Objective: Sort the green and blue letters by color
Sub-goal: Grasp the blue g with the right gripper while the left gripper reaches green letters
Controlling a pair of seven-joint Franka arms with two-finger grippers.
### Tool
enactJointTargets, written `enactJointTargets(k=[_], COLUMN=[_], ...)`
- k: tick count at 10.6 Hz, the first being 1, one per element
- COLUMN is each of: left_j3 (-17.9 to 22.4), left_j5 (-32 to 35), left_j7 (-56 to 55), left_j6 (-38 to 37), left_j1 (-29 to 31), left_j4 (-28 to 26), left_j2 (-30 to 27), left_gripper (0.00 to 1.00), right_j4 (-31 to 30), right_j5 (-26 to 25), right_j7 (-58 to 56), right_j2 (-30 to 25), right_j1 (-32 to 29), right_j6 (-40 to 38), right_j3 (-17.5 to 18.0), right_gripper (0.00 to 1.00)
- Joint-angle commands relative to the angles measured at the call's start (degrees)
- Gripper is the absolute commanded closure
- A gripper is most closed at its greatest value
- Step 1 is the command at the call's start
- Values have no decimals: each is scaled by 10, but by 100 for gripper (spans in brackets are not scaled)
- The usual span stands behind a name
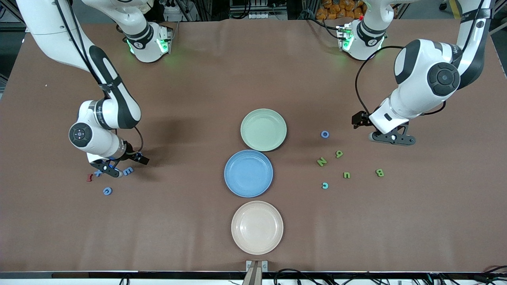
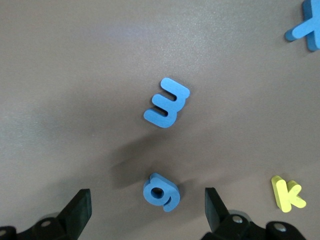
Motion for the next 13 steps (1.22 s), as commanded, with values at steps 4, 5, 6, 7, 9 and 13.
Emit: enactJointTargets(k=[4,5,6,7,9,13], left_j3=[-1,-1,-1,-1,-1,-1], left_j5=[-4,-4,-4,-4,-4,34], left_j7=[13,13,13,13,13,11], left_j6=[14,14,13,13,14,69], left_j1=[-1,-1,2,2,2,-21], left_j4=[-9,-8,-2,1,0,-4], left_j2=[0,0,0,-2,1,54], left_gripper=[0,0,0,0,0,0], right_j4=[-28,-29,-30,-31,-43,-39], right_j5=[1,0,0,0,0,-1], right_j7=[0,-2,-9,-11,-19,-35], right_j2=[-4,-4,-3,-3,-1,-2], right_j1=[-9,-9,-9,-9,-10,-16], right_j6=[40,40,40,43,66,62], right_j3=[3,3,3,3,3,4], right_gripper=[35,41,43,45,54,77])
